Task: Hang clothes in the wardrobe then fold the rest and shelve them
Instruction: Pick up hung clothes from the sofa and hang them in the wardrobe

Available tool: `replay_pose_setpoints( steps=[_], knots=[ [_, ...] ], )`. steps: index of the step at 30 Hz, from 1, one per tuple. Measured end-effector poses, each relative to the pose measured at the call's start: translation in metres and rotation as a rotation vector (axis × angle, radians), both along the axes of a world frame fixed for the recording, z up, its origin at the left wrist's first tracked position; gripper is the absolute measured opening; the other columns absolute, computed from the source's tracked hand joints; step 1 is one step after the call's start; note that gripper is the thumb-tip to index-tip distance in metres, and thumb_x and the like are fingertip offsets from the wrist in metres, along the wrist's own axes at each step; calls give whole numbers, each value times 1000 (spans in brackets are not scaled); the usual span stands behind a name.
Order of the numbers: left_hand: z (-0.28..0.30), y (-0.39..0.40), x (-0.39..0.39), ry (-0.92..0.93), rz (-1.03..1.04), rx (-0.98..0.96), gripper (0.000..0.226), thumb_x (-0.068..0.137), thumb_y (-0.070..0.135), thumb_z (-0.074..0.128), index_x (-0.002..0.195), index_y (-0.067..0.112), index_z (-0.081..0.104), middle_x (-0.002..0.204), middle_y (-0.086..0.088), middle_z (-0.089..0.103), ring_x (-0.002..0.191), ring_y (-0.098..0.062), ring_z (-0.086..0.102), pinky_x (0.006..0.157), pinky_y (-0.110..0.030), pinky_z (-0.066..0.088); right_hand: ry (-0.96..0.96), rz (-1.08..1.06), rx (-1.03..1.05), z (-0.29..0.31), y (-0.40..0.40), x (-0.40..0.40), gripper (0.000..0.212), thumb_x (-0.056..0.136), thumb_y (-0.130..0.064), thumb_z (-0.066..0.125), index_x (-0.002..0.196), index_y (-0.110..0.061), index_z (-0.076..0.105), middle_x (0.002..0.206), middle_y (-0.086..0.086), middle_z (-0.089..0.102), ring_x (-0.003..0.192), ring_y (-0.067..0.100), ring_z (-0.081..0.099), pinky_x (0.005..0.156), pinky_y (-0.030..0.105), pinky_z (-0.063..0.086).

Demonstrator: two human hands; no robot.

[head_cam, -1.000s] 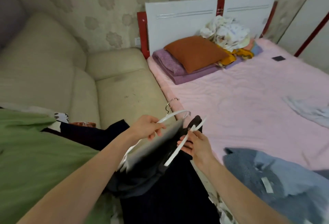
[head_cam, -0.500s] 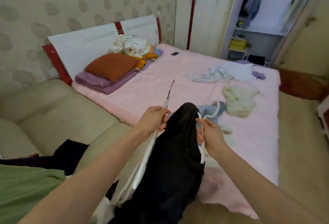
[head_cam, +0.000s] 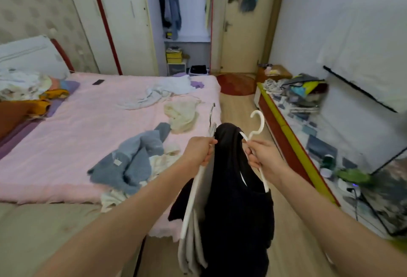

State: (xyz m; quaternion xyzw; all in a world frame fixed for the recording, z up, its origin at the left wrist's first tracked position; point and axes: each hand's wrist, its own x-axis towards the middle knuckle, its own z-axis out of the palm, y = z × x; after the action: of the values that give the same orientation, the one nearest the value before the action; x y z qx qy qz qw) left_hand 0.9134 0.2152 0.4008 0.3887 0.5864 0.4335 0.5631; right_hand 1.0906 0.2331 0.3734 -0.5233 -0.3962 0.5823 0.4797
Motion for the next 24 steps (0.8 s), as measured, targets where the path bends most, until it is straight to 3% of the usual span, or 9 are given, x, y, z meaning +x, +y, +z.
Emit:
replay_pose_setpoints(
  steps=[5, 12, 18, 24],
  knots=[
    [-4, 25, 129, 22, -74, 6, 16, 93, 7, 44, 86, 9, 58, 58, -1, 39, 42, -10, 25, 36, -16, 18, -24, -145, 5, 8, 11, 140, 14, 96, 1, 44, 91, 1, 56, 61, 8, 42, 32, 7, 28, 31, 18, 20],
    [-8, 84, 254, 67, -82, -9, 31, 96, 13, 46, 66, 15, 51, 58, 1, 42, 42, -8, 31, 34, -17, 23, -65, -235, -44, 2, 58, 271, 18, 97, 3, 41, 112, -4, 46, 66, 10, 45, 28, 6, 31, 29, 17, 22],
    [-23, 165, 317, 55, -55, -53, 20, 99, 12, 42, 89, 9, 59, 64, 1, 44, 50, -9, 33, 32, -15, 25, -149, -240, -133, -35, 127, 334, 18, 97, -1, 41, 114, -8, 45, 66, 8, 46, 28, 6, 33, 29, 17, 24],
    [-65, 275, 363, 38, -56, -126, 22, 100, 8, 39, 88, 8, 57, 66, -1, 45, 52, -9, 34, 42, -18, 28, -216, -317, -177, -54, 231, 375, 16, 98, 1, 37, 110, -7, 45, 65, 8, 44, 26, 3, 28, 28, 17, 20]
  ],
)
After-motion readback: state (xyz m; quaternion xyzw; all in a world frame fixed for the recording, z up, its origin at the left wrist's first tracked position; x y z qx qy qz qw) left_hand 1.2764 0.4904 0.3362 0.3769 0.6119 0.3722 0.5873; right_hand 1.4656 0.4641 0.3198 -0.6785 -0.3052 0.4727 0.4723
